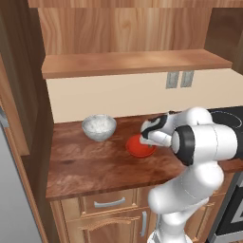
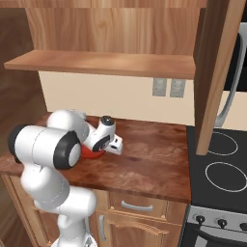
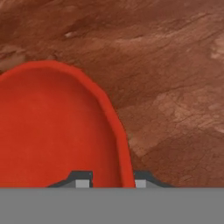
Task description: Pick up the bowls on the counter and stack them on top of one another in the open cabinet. Place the smaller bowl on top of the larger bowl.
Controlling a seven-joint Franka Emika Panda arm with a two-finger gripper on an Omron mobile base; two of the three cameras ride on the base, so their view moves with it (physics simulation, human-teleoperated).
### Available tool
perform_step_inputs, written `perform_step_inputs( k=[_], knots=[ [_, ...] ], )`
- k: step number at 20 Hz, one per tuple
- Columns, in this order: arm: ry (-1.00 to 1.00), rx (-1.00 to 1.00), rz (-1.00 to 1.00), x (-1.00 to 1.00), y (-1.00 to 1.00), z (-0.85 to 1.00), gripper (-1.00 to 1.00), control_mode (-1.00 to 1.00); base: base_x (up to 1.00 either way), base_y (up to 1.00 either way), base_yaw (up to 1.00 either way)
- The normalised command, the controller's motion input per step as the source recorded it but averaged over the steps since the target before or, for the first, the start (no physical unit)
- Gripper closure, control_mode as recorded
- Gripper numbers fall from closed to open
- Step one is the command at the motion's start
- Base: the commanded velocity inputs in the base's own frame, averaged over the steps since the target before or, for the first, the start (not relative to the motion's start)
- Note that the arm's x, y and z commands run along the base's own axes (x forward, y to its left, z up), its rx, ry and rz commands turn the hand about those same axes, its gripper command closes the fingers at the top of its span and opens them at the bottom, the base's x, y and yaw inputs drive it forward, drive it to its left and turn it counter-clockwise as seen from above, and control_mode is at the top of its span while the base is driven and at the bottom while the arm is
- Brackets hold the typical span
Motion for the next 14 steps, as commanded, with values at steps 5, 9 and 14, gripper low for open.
perform_step_inputs(
  k=[5,9,14],
  knots=[
    [0.00,0.03,-0.04,0.00,0.02,0.57,1.00,-1.00,0.00,0.00,0.00],
    [0.00,0.06,-0.03,-0.05,0.00,0.63,1.00,-1.00,0.00,0.00,0.00],
    [0.00,0.10,-0.03,-0.11,0.00,0.66,1.00,-1.00,0.00,0.00,0.00]
  ],
)
